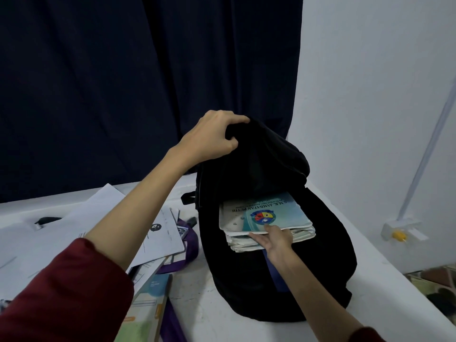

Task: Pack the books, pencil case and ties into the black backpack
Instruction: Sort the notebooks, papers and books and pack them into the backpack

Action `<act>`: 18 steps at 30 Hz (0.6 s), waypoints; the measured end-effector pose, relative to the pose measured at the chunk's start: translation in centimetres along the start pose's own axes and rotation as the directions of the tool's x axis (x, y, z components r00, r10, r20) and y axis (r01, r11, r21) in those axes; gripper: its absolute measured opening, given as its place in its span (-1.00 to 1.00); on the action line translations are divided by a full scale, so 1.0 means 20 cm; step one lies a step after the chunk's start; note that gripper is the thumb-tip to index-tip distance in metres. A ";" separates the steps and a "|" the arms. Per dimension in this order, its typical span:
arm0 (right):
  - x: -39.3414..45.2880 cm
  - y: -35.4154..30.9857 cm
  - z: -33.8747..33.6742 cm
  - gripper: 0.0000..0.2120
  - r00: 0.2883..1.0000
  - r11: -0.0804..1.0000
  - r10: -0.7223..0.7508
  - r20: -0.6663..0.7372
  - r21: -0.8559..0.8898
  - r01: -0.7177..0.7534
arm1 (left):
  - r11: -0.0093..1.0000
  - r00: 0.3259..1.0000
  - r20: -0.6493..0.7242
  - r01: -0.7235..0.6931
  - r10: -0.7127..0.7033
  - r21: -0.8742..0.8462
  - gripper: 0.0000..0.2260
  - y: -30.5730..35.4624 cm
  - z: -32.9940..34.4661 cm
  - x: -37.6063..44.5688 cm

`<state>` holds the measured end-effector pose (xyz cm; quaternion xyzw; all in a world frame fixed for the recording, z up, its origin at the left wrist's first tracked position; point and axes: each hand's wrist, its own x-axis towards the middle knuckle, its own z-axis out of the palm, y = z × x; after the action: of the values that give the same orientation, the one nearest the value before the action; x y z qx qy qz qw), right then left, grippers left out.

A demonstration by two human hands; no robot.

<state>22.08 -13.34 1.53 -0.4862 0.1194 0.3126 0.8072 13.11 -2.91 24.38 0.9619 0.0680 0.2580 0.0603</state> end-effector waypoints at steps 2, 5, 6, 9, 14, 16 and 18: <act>0.00 -0.03 -0.02 -0.62 0.999 0.973 0.000 0.046 -0.231 0.010 | 1.000 1.000 0.010 -0.004 0.004 0.000 -0.55 0.00 0.00 -0.01; 0.00 -0.04 -0.14 -0.72 0.979 0.741 -0.100 0.179 -0.644 0.193 | 1.000 1.000 0.011 -0.003 0.003 -0.009 -0.55 -0.02 0.00 -0.01; 0.00 -0.05 -0.18 -0.68 0.956 0.569 -0.213 0.200 -0.770 0.288 | 1.000 1.000 0.011 -0.003 0.003 -0.009 -0.55 -0.03 0.00 -0.01; 0.05 -0.09 -0.28 -0.72 0.709 -0.003 -0.595 0.378 -0.883 0.469 | 1.000 1.000 0.011 0.003 -0.003 -0.014 -0.55 -0.04 0.01 -0.02; 0.24 -0.10 -0.33 -0.68 0.537 -0.327 -0.585 0.607 -0.783 0.529 | 1.000 1.000 0.017 0.012 -0.012 -0.025 -0.56 -0.03 0.01 -0.02; 0.27 -0.11 -0.32 -0.74 0.597 -0.246 -0.557 0.578 -0.801 0.545 | 1.000 1.000 0.018 0.010 -0.010 -0.025 -0.55 -0.03 0.01 -0.02; 0.30 -0.11 -0.31 -0.75 0.610 -0.275 -0.535 0.585 -0.803 0.529 | 1.000 1.000 0.019 0.008 -0.008 -0.025 -0.55 -0.02 0.00 -0.02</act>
<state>28.77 -17.05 -2.90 -0.8830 -0.3492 -0.0899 0.3006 12.71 -2.54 24.04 0.9632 0.0680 0.2494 0.0741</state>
